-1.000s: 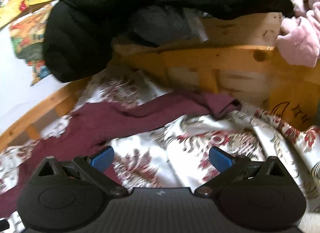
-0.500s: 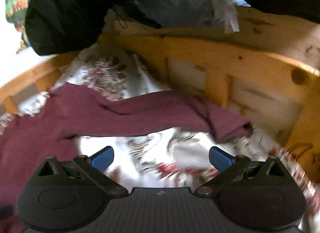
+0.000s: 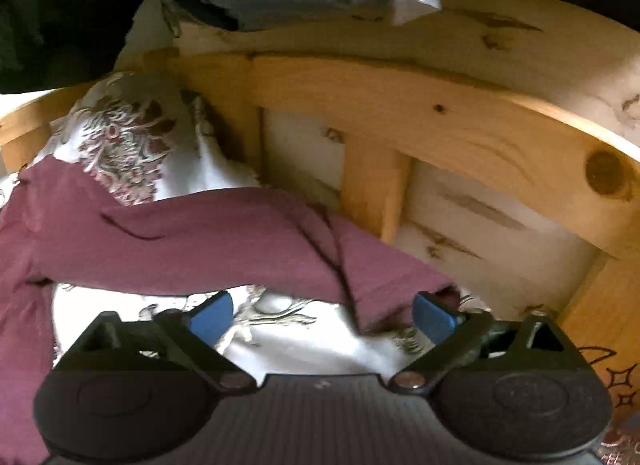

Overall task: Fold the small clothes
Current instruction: 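Close the right gripper on the maroon sleeve cuff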

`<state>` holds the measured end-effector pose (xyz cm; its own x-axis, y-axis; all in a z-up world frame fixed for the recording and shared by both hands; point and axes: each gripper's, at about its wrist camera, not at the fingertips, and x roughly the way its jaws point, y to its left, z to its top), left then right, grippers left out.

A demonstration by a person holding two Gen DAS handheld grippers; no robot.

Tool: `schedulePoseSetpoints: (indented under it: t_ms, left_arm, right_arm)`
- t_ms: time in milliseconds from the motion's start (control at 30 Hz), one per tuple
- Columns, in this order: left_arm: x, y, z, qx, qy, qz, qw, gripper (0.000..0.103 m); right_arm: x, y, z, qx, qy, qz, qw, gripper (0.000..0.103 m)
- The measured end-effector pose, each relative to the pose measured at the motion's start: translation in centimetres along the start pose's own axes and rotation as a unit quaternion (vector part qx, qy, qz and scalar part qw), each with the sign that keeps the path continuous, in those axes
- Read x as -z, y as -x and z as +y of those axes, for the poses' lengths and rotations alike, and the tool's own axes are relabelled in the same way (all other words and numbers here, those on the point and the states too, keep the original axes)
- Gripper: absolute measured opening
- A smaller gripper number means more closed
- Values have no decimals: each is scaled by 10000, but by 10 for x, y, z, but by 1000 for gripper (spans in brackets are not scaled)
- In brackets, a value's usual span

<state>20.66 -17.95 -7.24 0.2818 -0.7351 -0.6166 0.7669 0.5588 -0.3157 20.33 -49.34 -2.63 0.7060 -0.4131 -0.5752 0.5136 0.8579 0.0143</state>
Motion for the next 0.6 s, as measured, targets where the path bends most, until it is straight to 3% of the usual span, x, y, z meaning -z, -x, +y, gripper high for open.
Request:
schedulePoseSetpoints:
  t_ms: [133,233,400,467,600]
  left_arm:
    - [3,1,-12,729,-60,39,9973,102]
    - [2,10,-21,904,-1,-92,9959,102]
    - [1,35,-20,381,92,-725,9966,102]
    - [-1,39,-15,63,237,-962,9951,102]
    - [-5,28,2,-406,488,-849,9944,102]
  right_arm:
    - [1,-9,-10,214,-143,65,9996,81]
    - [2,-12,-12,219,-84,15,9997,80]
    - [4,-15,-8,277,128,-22,9995,78]
    - [4,-15,-9,288,107,-29,9995,72]
    - [5,-14,-12,335,33,-60,9994,65]
